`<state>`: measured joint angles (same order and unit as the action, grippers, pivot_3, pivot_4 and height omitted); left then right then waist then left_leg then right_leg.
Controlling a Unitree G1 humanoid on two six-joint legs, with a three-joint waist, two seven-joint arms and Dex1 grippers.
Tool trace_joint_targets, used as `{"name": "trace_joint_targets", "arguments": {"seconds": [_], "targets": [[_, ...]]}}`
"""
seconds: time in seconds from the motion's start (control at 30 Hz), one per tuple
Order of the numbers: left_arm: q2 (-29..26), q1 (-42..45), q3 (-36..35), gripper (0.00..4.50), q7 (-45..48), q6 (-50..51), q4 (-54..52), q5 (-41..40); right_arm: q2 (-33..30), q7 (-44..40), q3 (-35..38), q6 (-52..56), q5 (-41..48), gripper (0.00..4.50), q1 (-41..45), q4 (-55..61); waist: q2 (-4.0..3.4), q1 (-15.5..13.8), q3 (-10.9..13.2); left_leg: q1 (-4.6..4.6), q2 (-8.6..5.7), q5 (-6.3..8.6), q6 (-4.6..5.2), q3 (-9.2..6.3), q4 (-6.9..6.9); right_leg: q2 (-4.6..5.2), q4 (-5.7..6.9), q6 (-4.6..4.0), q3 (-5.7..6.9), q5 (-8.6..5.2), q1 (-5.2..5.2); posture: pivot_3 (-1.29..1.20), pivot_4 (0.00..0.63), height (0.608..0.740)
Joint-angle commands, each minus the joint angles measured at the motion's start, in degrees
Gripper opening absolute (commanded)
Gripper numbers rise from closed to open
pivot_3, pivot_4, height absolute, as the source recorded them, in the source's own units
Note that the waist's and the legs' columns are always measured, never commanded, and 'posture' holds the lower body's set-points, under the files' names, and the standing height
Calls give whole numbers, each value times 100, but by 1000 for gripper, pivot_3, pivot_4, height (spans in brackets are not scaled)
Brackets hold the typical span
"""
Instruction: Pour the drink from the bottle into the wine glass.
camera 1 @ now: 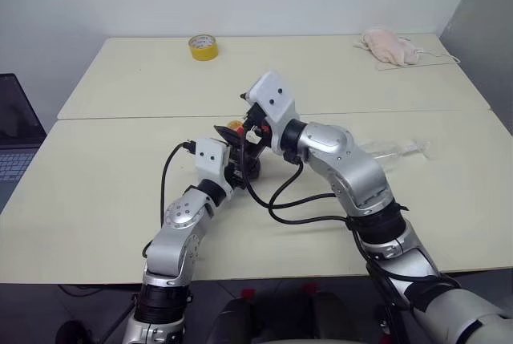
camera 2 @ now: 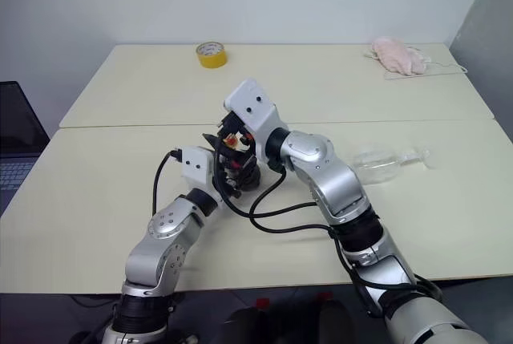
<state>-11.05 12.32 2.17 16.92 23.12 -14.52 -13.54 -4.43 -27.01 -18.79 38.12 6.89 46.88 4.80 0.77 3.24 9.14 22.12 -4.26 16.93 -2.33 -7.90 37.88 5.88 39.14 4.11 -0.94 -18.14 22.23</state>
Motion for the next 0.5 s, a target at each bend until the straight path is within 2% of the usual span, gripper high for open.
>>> {"name": "trace_joint_targets", "arguments": {"seconds": [0.03,0.5], "targets": [[28,39,5,2606,-8,-138,-118,43,136,-38,-126,-7,-57,4474,194,-42,0,0,0,0,0,0,0,0,0,0,0,0,0,0,0,0,150,740],[37,2,-16,2606,-20,-136,-149,51,315,-43,104,-104,-102,4474,656,-558,0,2,0,0,0,0,0,0,0,0,0,0,0,0,1,0,150,740]]}}
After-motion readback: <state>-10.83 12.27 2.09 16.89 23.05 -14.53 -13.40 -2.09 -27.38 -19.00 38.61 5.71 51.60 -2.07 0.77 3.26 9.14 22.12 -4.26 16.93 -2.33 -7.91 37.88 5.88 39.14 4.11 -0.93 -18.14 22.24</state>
